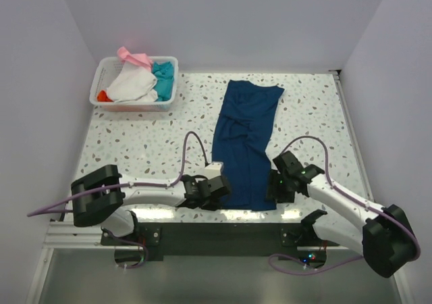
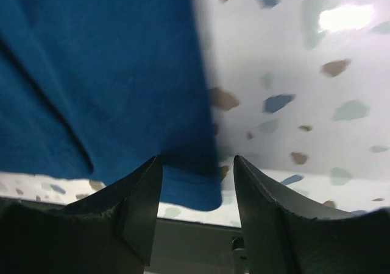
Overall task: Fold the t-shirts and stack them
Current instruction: Fold the tshirt
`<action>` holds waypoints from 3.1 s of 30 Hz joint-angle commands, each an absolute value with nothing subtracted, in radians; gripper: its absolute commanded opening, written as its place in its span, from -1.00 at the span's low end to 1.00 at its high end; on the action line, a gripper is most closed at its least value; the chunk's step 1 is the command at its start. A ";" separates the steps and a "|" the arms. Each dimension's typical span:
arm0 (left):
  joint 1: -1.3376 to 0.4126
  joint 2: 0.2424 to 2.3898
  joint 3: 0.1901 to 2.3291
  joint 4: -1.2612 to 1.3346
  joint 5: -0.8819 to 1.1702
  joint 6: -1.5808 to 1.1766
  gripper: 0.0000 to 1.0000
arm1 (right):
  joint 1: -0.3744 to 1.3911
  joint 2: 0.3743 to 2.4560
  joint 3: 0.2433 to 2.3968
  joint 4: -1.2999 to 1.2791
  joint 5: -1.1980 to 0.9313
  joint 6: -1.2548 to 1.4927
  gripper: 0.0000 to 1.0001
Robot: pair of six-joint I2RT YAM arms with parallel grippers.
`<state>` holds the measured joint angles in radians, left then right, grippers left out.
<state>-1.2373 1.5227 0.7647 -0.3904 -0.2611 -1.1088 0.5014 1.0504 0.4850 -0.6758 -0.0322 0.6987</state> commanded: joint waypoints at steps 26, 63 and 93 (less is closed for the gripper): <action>-1.308 1.399 0.629 -0.380 -0.216 -1.230 -1.00 | 0.827 0.851 0.341 -0.809 -0.026 1.061 -0.52; -1.066 1.445 1.006 -0.344 -0.370 -0.812 -1.00 | 0.657 0.994 0.817 -0.644 0.227 0.749 -1.00; -0.727 1.859 1.400 -0.313 -0.219 -0.571 -1.00 | 0.344 1.440 1.066 -0.494 0.092 0.649 -1.00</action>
